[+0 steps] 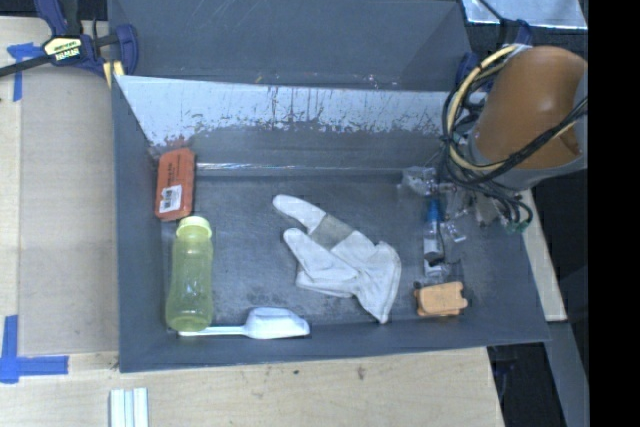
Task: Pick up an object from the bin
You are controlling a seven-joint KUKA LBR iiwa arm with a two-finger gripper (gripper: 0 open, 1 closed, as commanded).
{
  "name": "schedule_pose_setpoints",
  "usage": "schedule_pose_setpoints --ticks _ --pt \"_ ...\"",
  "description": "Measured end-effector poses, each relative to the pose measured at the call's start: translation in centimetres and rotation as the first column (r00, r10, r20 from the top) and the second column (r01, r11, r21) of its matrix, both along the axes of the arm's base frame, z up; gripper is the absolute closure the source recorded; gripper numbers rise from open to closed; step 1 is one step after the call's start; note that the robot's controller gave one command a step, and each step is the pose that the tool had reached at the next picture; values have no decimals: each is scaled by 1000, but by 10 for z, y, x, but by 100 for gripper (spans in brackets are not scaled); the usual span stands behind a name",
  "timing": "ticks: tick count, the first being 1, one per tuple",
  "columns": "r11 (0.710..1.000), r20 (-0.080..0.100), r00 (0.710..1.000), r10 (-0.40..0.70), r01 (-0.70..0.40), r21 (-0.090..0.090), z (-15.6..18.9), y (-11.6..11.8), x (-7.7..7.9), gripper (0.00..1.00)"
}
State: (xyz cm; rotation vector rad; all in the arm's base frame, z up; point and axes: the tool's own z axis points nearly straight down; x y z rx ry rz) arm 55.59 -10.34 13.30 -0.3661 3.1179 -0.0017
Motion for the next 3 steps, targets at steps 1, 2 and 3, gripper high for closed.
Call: schedule_pose_setpoints --ticks 1,2,3 --pt "999 -1 999 -32 32 2 -18 20 -4 0" --pt "970 0 970 -241 241 2 -28 30 -20 0" --pt "991 1 991 -132 132 0 -56 46 -31 0"
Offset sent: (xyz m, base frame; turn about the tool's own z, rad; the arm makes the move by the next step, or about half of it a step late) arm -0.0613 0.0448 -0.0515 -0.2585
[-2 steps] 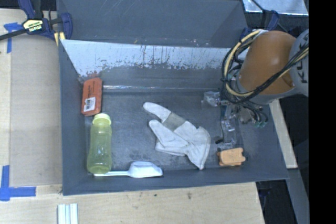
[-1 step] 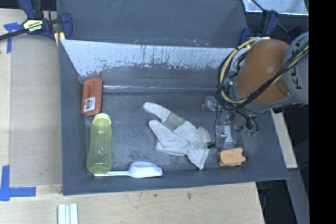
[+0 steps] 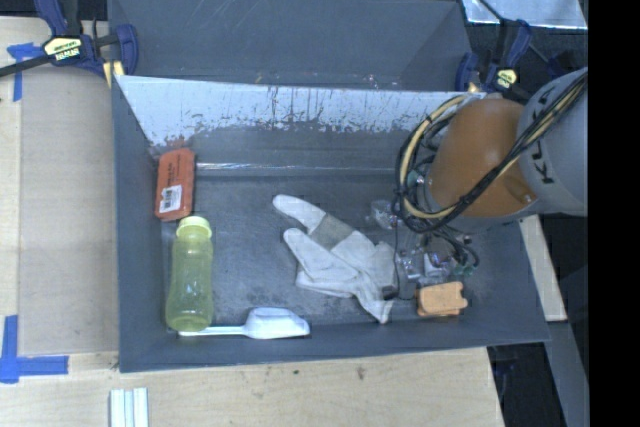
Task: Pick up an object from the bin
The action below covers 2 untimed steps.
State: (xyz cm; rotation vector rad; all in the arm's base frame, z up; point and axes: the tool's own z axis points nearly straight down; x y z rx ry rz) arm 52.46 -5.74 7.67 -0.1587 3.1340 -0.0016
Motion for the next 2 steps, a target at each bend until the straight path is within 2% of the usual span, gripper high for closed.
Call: schedule_pose_setpoints --ticks 1,2 --pt "985 -1 985 -172 172 1 -6 50 2 100" --pt "985 -1 985 -172 172 1 -6 50 2 100"
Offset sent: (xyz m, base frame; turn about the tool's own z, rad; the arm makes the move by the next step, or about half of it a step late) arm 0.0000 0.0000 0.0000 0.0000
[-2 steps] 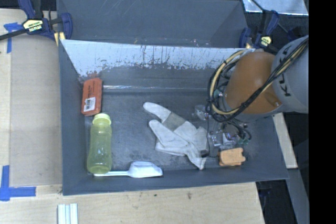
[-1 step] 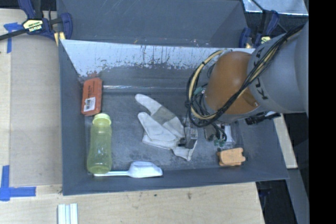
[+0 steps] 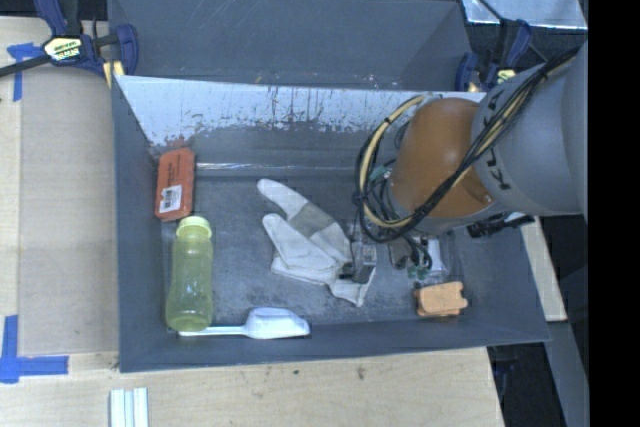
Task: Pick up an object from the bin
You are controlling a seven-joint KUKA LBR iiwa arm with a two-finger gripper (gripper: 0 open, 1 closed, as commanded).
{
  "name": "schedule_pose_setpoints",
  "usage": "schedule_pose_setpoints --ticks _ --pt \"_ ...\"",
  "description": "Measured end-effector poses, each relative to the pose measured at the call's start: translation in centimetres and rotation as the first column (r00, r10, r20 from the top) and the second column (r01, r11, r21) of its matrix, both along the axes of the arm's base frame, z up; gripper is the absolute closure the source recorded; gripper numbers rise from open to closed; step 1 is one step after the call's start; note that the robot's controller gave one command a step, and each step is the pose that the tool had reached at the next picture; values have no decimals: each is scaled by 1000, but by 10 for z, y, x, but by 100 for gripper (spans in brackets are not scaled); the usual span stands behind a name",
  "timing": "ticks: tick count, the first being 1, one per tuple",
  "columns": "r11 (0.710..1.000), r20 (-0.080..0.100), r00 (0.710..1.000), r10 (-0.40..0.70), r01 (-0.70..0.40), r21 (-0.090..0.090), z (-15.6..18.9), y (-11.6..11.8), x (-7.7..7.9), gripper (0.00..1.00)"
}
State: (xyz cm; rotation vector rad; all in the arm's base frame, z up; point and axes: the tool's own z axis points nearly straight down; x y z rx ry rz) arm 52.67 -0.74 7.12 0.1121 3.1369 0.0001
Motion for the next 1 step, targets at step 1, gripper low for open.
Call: schedule_pose_setpoints --ticks 1 --pt "1000 5 1000 12 -12 0 167 13 21 100"
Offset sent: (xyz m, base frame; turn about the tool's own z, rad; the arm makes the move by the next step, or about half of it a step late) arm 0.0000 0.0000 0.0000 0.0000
